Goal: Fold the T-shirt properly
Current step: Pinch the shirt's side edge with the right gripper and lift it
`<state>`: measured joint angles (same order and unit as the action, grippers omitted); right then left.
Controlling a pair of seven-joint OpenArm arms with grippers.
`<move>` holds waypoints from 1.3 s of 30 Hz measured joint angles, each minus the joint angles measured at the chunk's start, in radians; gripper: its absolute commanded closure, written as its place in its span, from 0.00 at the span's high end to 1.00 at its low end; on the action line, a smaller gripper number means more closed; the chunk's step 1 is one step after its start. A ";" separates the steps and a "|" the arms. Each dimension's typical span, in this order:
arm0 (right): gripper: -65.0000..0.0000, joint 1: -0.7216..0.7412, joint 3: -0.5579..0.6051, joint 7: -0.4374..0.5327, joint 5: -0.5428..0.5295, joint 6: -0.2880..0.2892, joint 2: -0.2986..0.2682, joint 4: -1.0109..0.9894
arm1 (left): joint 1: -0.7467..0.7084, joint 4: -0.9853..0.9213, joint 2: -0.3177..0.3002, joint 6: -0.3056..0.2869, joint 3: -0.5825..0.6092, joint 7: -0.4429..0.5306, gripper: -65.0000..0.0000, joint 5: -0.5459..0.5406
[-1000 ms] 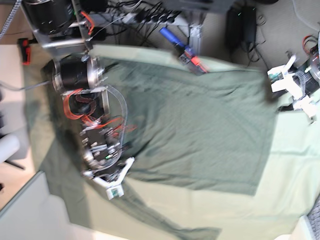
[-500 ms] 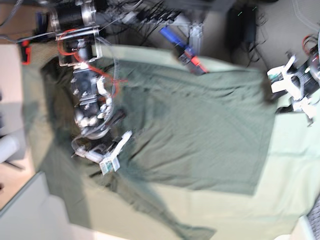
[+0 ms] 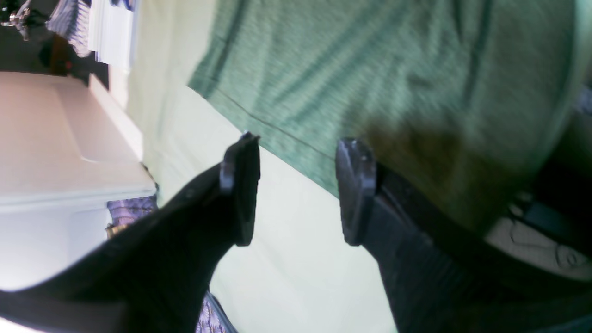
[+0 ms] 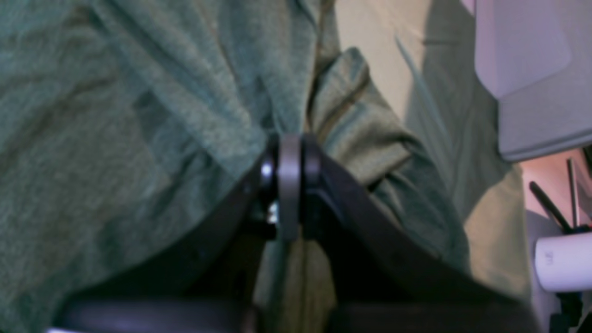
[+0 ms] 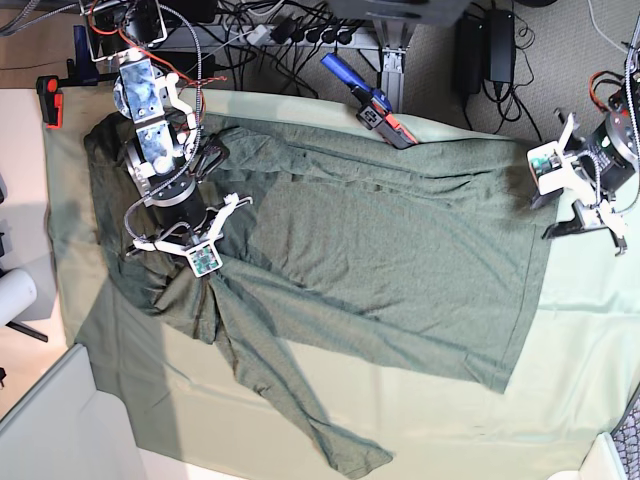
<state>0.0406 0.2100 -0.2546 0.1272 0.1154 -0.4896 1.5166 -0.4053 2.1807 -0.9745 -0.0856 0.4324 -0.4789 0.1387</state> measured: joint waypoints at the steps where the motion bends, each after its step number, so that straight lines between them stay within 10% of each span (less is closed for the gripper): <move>1: 0.00 0.001 0.000 -0.001 0.000 0.000 0.000 0.000 | 0.013 0.000 0.009 0.000 0.000 0.000 0.47 0.000; 8: 0.04 0.001 0.000 -0.042 0.000 -0.001 0.002 0.003 | 0.090 0.000 0.036 0.003 0.000 0.008 0.47 -0.045; 14: 0.50 0.010 -0.001 -0.007 -0.026 -0.076 0.029 0.011 | 0.101 -0.008 0.043 0.003 0.000 0.008 0.47 -0.045; 25: 0.51 0.299 -0.003 0.002 -0.033 -0.079 0.272 -0.095 | 0.095 -0.079 0.043 0.002 0.000 -0.004 0.47 -0.048; 39: 0.51 0.803 0.024 0.138 0.178 -0.101 0.471 -1.128 | -0.050 -0.079 0.043 -0.006 0.000 -0.014 0.47 -0.014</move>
<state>0.8436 0.2337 -0.1169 0.3054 0.0143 -0.0189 0.3889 -0.4557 2.1017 -0.9310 -0.0914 0.4324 -0.4934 0.1249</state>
